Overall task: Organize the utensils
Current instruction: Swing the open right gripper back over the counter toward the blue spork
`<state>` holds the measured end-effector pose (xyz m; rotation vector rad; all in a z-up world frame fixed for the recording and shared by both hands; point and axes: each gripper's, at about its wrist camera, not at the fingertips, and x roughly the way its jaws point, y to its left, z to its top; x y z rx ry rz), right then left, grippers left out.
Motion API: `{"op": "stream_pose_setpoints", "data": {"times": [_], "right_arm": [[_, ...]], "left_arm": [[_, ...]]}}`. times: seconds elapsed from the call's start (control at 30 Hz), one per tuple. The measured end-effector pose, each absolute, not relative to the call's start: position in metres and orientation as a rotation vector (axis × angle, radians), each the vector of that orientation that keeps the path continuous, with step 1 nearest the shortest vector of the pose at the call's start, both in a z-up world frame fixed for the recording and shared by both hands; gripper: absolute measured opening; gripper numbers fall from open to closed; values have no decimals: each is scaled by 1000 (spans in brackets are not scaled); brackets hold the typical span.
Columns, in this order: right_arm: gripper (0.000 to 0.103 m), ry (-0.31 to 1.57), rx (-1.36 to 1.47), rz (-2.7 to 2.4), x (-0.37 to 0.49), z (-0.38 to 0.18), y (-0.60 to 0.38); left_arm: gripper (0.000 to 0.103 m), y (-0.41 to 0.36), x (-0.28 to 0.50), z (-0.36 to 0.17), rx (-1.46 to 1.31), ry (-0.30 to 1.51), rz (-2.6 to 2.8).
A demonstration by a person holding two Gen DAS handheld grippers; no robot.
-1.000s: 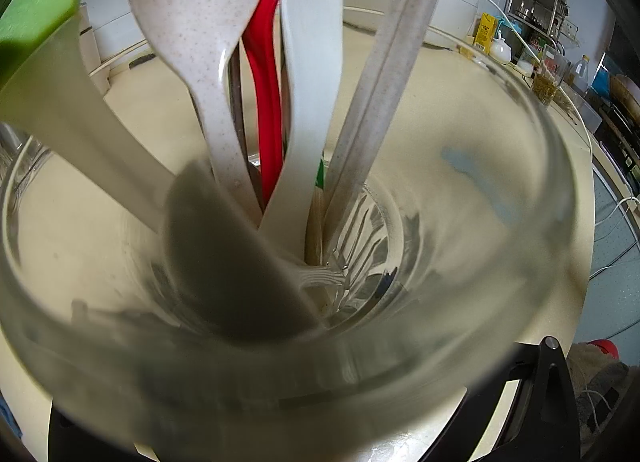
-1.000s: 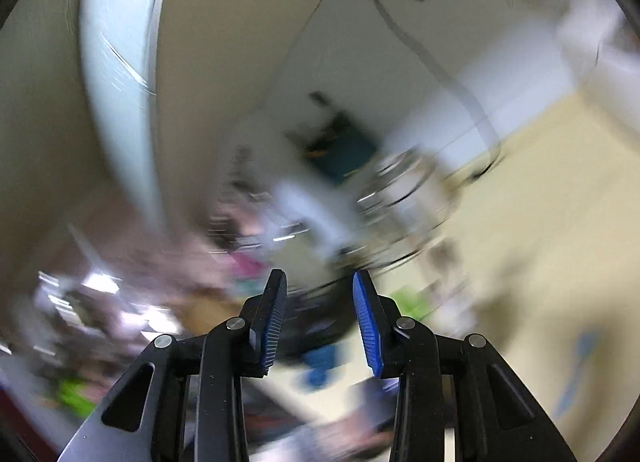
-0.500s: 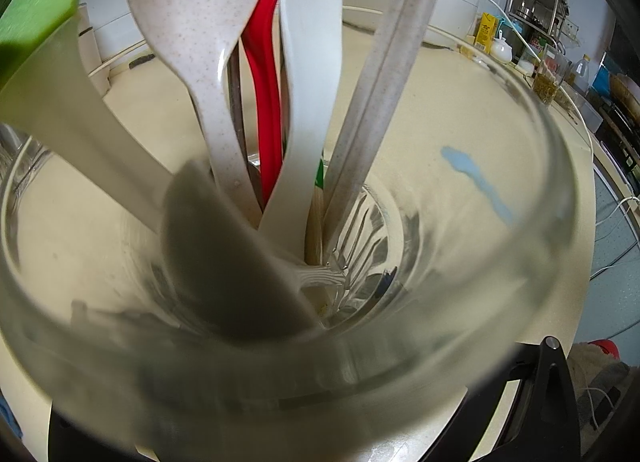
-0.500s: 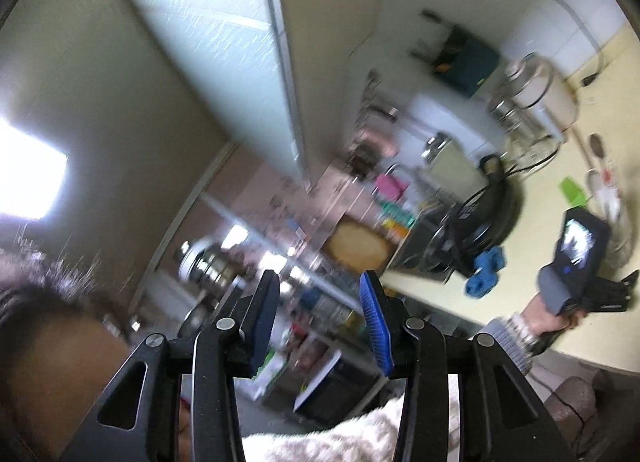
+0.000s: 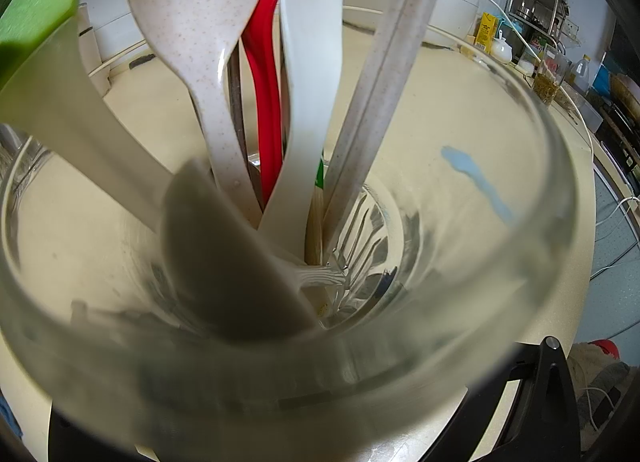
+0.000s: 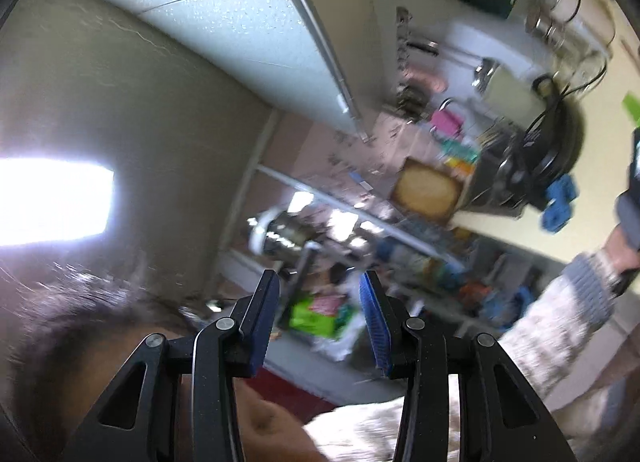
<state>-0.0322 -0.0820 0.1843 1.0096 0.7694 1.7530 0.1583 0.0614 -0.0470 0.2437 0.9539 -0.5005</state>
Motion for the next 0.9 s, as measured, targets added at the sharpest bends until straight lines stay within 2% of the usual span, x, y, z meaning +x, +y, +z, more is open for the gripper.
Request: {"op": "stream_pose_setpoints", "data": {"times": [0.5,0.67,0.9], "right_arm": [[44,686,1039,1680,-33,193,-96],[44,743,993,1788,-40,197,-81],[44,661,1057,1798,-36,197,-103]], "left_arm": [[102,61,158,-47,244,954,-500],[102,61,158,-47,244,954,-500],[102,61,158,-47,243,955,-500]]}}
